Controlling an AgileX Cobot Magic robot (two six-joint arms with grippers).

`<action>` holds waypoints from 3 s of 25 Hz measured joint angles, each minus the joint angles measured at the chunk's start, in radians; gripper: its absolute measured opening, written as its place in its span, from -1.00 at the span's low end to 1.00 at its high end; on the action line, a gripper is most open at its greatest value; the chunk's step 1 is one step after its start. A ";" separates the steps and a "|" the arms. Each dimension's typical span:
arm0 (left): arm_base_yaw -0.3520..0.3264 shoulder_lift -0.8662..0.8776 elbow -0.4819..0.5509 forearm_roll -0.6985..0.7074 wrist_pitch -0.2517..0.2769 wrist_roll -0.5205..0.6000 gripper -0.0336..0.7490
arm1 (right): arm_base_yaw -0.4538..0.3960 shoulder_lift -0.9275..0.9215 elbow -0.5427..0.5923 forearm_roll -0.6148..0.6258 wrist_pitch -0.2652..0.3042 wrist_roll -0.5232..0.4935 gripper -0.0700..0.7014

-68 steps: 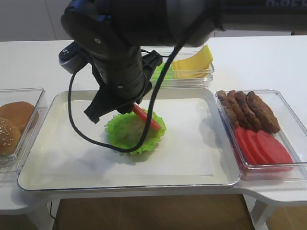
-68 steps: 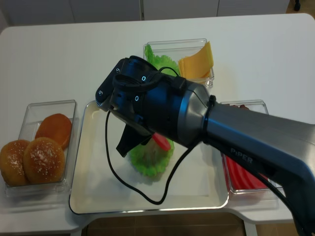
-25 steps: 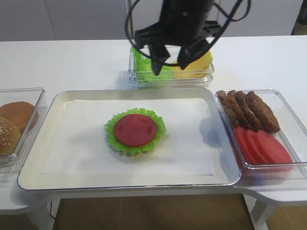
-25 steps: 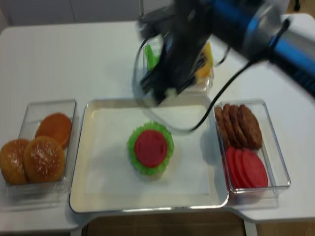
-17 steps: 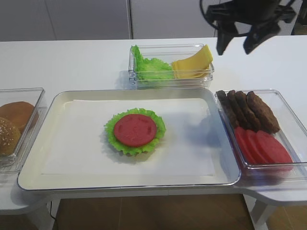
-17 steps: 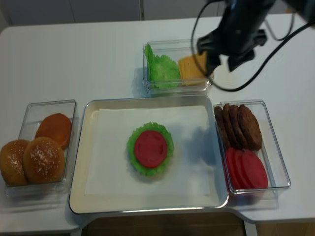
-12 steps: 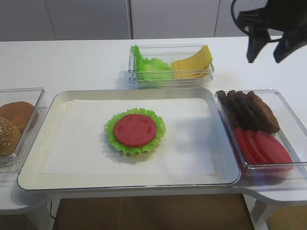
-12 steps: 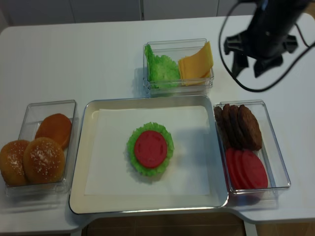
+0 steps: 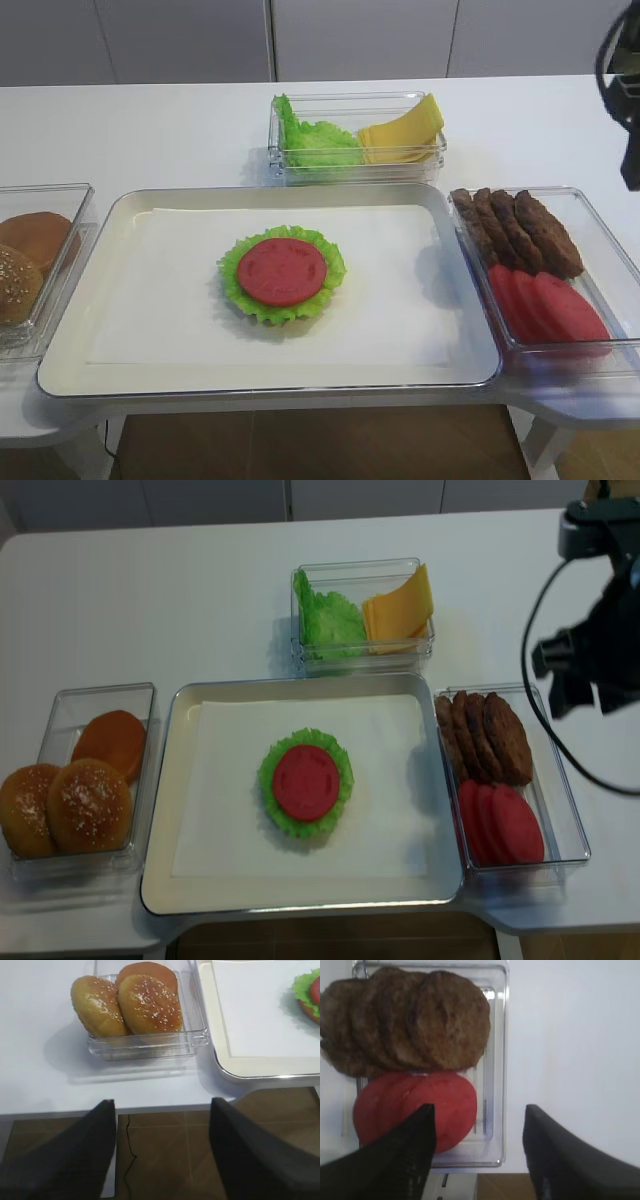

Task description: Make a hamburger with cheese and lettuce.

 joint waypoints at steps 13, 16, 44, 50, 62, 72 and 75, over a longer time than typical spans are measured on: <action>0.000 0.000 0.000 0.000 0.000 0.000 0.21 | -0.001 -0.453 0.276 -0.002 -0.008 0.070 0.26; 0.000 0.000 0.000 0.000 0.000 0.000 0.21 | -0.001 -0.548 0.329 -0.002 0.016 0.070 0.26; 0.000 0.000 0.000 0.000 0.000 0.000 0.21 | -0.003 -1.337 0.681 0.034 0.051 0.089 0.25; 0.000 0.000 0.000 0.000 0.000 0.000 0.21 | -0.004 -1.376 0.683 0.034 0.052 -0.007 0.21; 0.000 0.000 0.000 0.000 0.000 0.000 0.21 | -0.007 -1.376 0.736 0.047 -0.091 -0.082 0.21; 0.000 0.000 0.000 0.000 0.000 0.000 0.21 | -0.007 -1.376 0.737 0.047 -0.095 -0.084 0.21; 0.000 0.000 0.000 0.000 0.000 0.000 0.21 | -0.007 -1.376 0.737 0.047 -0.095 -0.086 0.21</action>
